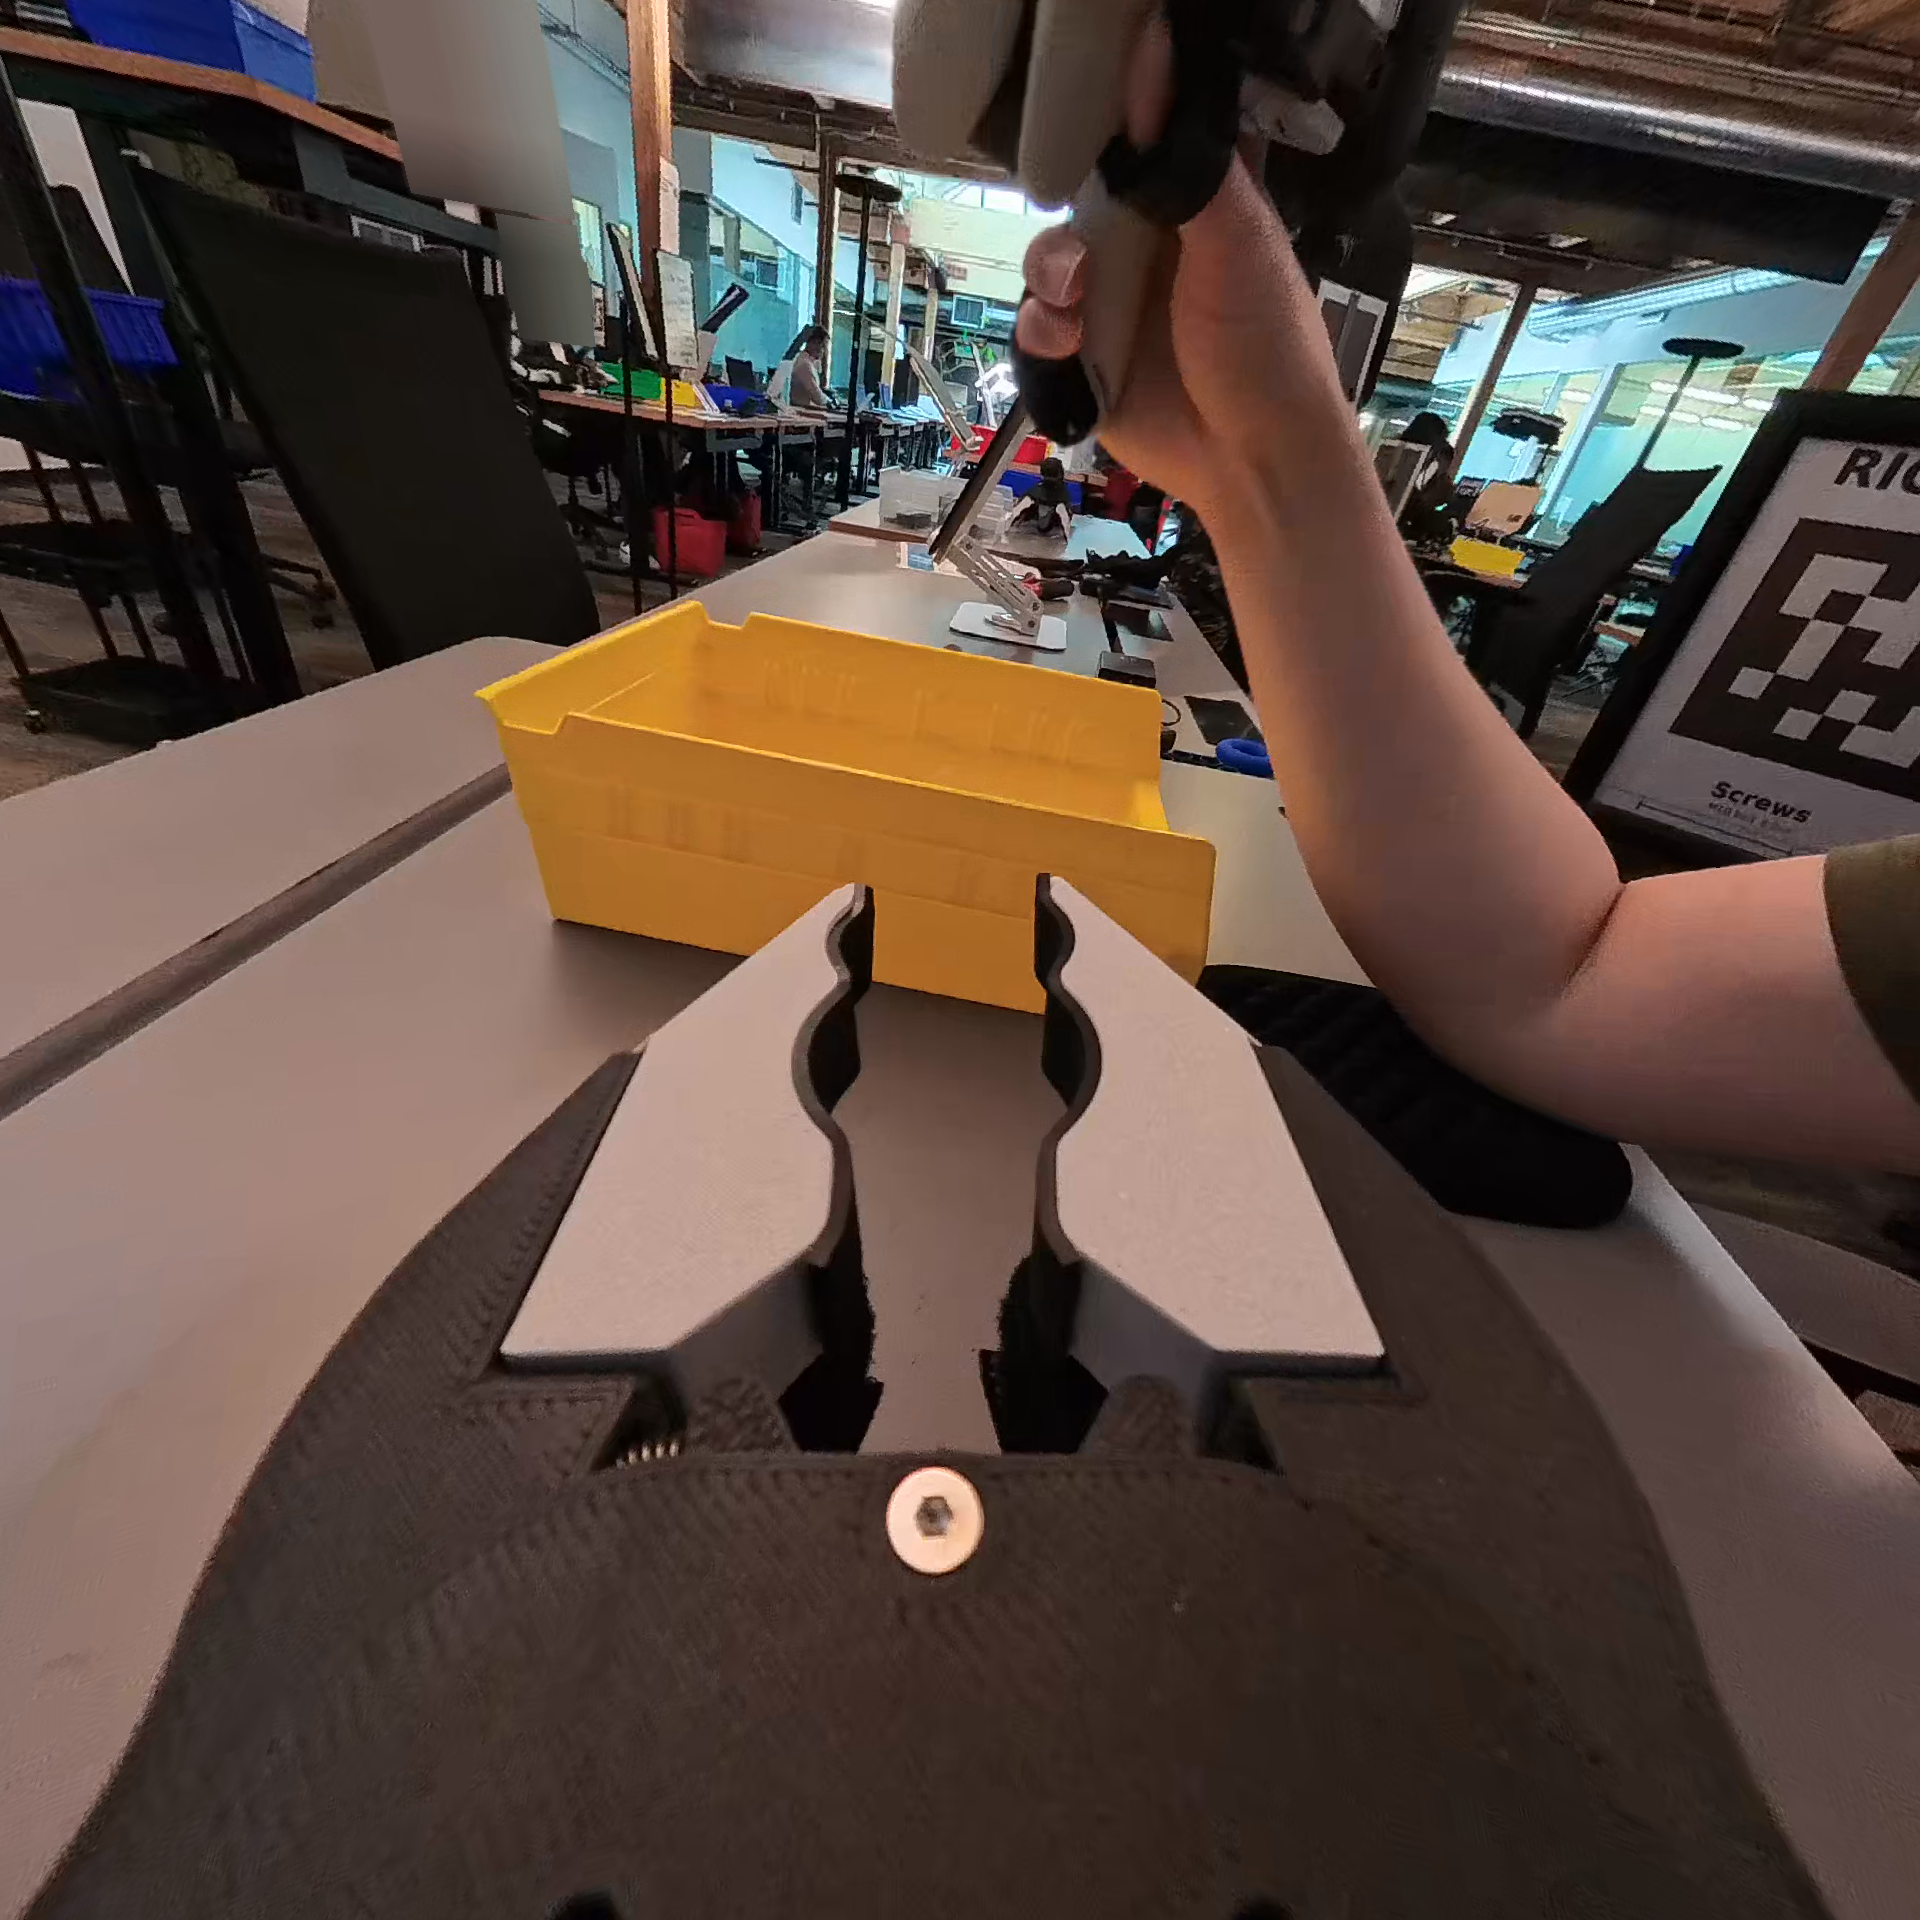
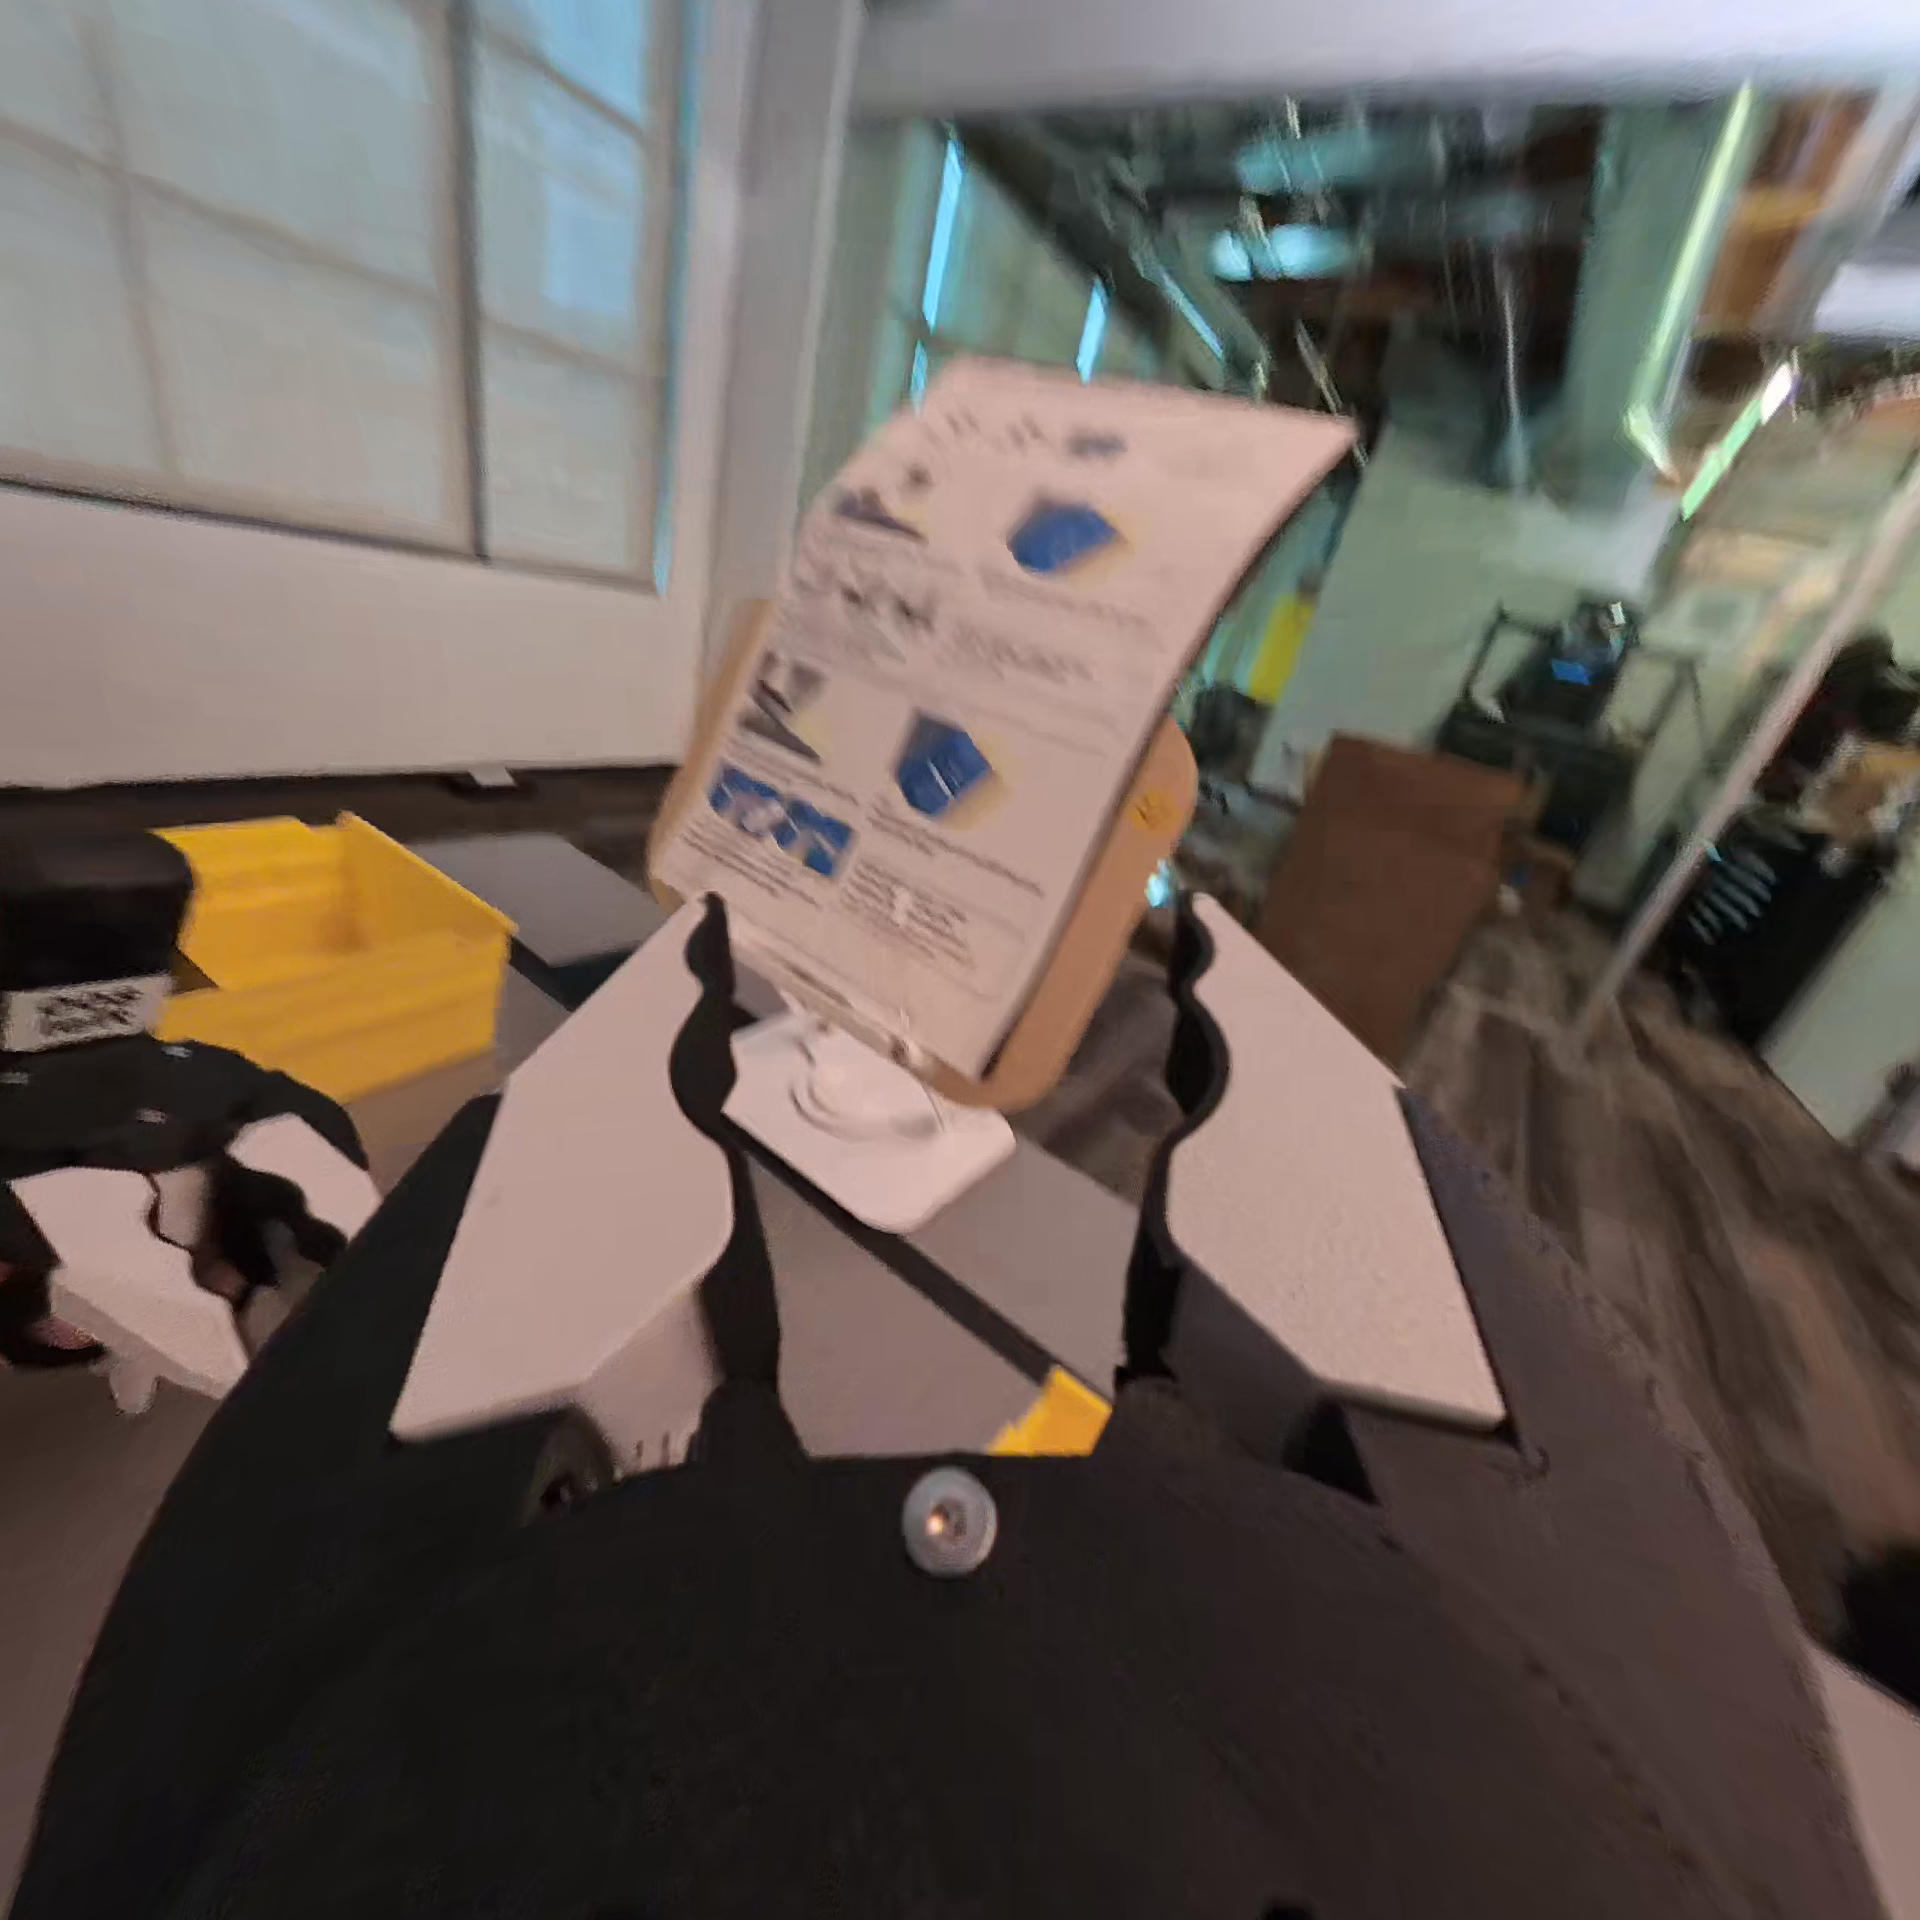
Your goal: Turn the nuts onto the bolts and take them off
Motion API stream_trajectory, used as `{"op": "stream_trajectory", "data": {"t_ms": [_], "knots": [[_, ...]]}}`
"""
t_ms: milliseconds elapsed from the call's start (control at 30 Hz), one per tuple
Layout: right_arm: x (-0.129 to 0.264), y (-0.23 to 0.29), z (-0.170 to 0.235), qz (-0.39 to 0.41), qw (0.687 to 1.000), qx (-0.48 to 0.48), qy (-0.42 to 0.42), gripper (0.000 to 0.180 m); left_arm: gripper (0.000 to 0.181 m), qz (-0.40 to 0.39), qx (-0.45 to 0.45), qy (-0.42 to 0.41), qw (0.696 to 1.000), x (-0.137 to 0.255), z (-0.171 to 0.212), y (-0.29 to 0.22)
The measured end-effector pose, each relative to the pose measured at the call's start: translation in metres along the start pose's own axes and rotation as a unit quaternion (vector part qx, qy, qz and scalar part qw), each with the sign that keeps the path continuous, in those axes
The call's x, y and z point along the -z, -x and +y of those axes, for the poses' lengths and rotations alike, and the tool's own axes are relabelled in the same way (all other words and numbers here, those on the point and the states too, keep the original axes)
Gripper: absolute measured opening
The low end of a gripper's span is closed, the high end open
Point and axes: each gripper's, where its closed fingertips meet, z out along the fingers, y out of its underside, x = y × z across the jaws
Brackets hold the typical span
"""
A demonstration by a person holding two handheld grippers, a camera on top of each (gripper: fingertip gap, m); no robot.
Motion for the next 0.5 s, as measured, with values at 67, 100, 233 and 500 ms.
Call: {"op": "stream_trajectory", "data": {"t_ms": [67,100,233,500], "knots": [[-0.007,0.017,-0.009,-0.020,0.999,0.009,-0.038,0.095,0.029,-0.001,-0.008,0.000,1.000,0.001,-0.004,-0.002],[-0.012,0.026,-0.008,-0.031,0.999,0.016,-0.040,0.093,0.029,-0.001,-0.010,-0.003,1.000,0.002,-0.007,-0.003],[-0.026,0.042,-0.004,-0.028,0.998,0.056,-0.031,0.079,0.030,0.005,-0.010,-0.024,1.000,0.010,-0.034,-0.008],[-0.008,0.058,-0.043,-0.004,0.987,0.111,-0.112,0.031,0.032,-0.061,-0.067,-0.076,0.993,0.070,-0.118,0.004]]}}
